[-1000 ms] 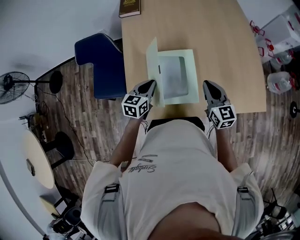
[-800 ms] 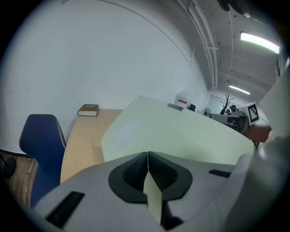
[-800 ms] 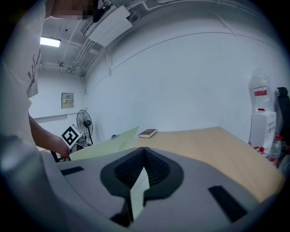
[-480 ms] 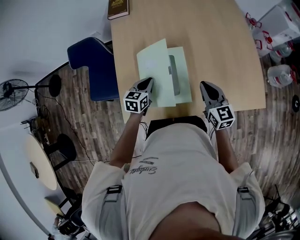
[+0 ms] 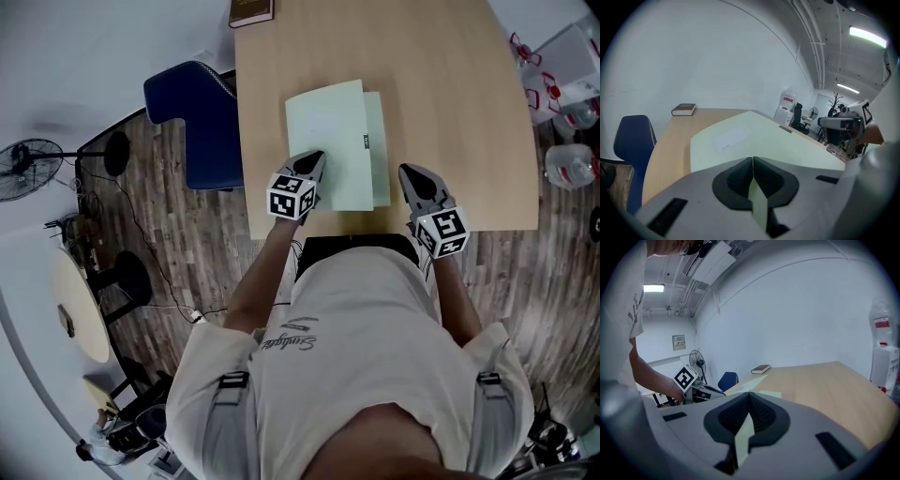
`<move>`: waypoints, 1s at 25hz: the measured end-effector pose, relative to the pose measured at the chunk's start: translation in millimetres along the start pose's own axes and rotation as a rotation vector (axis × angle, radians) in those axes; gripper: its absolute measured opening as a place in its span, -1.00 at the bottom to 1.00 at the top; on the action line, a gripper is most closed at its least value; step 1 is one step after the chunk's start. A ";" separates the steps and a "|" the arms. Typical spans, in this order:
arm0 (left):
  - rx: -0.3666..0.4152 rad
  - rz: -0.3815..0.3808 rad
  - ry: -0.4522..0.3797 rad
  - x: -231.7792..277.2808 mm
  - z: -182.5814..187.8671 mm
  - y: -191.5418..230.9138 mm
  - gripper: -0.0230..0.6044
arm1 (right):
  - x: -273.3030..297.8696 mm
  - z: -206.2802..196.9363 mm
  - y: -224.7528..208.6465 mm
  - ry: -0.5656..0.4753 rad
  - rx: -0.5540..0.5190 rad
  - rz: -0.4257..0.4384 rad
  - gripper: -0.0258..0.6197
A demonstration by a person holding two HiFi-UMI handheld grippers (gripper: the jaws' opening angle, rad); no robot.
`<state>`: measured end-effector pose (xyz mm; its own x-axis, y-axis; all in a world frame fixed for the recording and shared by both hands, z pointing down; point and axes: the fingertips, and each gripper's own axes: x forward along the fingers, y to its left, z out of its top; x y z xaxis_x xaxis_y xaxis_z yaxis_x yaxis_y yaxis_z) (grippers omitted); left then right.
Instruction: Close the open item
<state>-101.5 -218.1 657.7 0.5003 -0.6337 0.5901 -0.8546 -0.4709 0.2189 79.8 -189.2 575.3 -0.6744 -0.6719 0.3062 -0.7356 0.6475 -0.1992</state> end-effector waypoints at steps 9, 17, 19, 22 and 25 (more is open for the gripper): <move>-0.025 0.012 0.071 23.4 -13.7 -4.2 -0.88 | 5.1 -3.1 12.1 0.021 0.012 0.049 -0.94; -0.006 0.037 0.125 34.4 -22.8 -7.4 -0.88 | 0.6 -20.2 5.1 0.055 0.033 0.056 -0.94; -0.001 0.040 0.133 36.6 -23.2 -7.4 -0.88 | 1.3 -22.5 3.4 0.060 0.034 0.059 -0.94; 0.014 0.042 0.159 38.3 -26.5 -7.9 -0.88 | 3.9 -23.1 1.4 0.065 0.039 0.060 -0.94; 0.025 0.044 0.179 39.8 -28.0 -7.5 -0.88 | 6.7 -21.3 -1.9 0.067 0.046 0.057 -0.94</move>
<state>-79.1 -222.6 701.2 0.4278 -0.5358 0.7279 -0.8703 -0.4617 0.1716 78.1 -187.2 597.6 -0.7104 -0.6081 0.3543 -0.6996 0.6654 -0.2605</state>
